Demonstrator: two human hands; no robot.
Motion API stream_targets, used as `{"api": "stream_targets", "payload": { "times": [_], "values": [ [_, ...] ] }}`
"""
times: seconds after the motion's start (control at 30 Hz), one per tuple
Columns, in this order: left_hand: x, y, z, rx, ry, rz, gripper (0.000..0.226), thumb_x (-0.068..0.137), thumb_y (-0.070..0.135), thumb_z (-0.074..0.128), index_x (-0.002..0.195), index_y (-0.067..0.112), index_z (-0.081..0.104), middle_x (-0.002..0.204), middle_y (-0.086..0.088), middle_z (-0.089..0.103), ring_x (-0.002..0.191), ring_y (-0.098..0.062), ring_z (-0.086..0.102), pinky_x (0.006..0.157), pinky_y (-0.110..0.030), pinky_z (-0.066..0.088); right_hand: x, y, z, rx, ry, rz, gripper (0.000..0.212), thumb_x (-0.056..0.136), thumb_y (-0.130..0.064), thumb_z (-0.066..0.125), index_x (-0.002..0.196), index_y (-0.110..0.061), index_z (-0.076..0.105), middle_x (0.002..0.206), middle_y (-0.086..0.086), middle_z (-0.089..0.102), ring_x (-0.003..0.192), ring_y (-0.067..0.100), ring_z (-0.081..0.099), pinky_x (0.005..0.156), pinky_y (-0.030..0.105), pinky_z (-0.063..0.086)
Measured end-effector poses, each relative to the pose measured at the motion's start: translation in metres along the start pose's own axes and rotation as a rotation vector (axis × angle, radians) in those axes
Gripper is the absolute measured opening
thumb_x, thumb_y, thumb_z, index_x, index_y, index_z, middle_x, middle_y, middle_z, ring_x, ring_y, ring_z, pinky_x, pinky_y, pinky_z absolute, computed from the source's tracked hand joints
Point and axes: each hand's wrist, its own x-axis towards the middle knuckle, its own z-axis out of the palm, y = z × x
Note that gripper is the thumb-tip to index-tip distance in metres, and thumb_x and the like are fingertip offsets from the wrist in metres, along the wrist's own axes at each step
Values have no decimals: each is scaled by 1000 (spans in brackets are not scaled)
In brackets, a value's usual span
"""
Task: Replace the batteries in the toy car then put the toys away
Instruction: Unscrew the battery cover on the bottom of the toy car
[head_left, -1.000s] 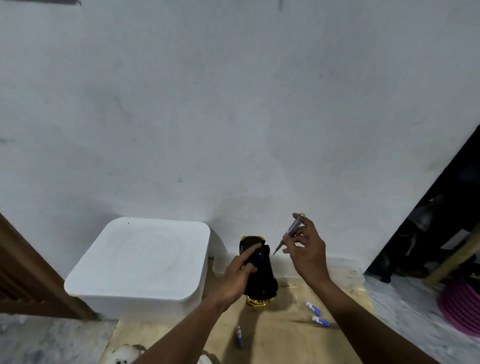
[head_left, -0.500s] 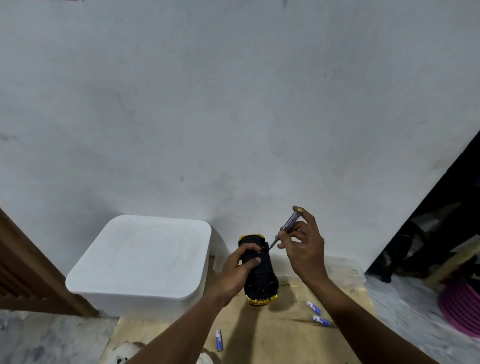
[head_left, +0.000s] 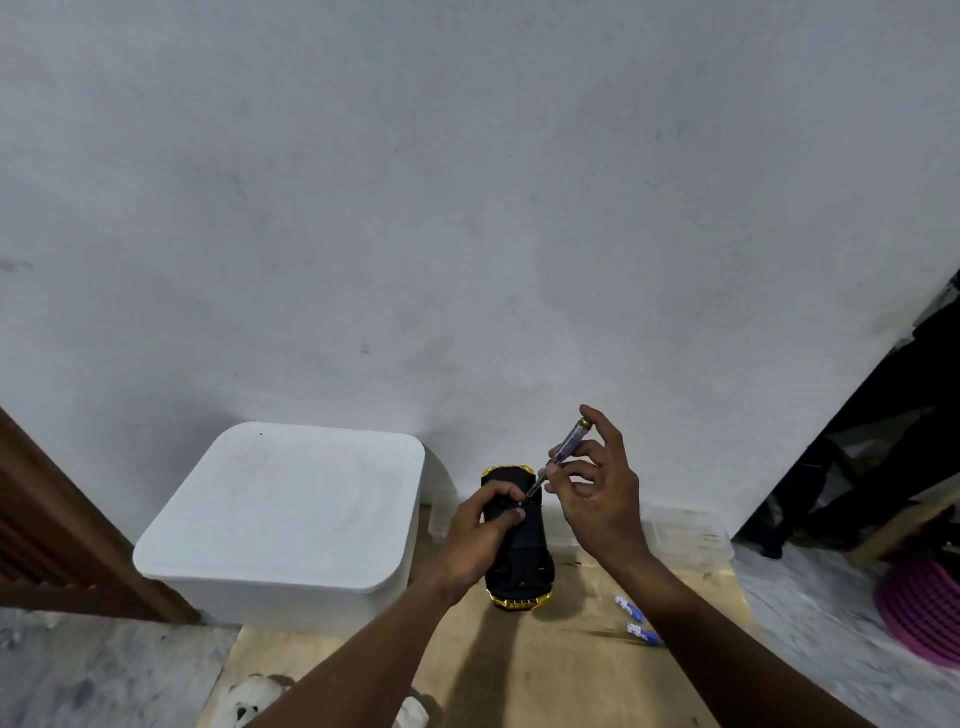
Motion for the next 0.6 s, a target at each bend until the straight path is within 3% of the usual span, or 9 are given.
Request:
{"api": "stream_targets", "payload": {
  "times": [0.27, 0.6],
  "values": [
    [6, -2, -1, 19, 14, 51, 12, 93, 8, 63, 91, 19, 66, 90, 7, 64, 81, -5, 59, 68, -16, 48, 3, -3, 1, -42, -17, -43, 78, 86, 5, 67, 134, -51, 40, 92, 1, 69, 75, 21, 72, 67, 44, 61],
    [10, -5, -4, 73, 32, 96, 19, 91, 7, 65, 85, 24, 65, 86, 13, 64, 81, -3, 57, 73, -17, 46, 1, 1, 1, -27, 5, -42, 74, 87, 5, 68, 132, -46, 38, 96, 1, 71, 75, 18, 74, 65, 37, 62]
  ]
}}
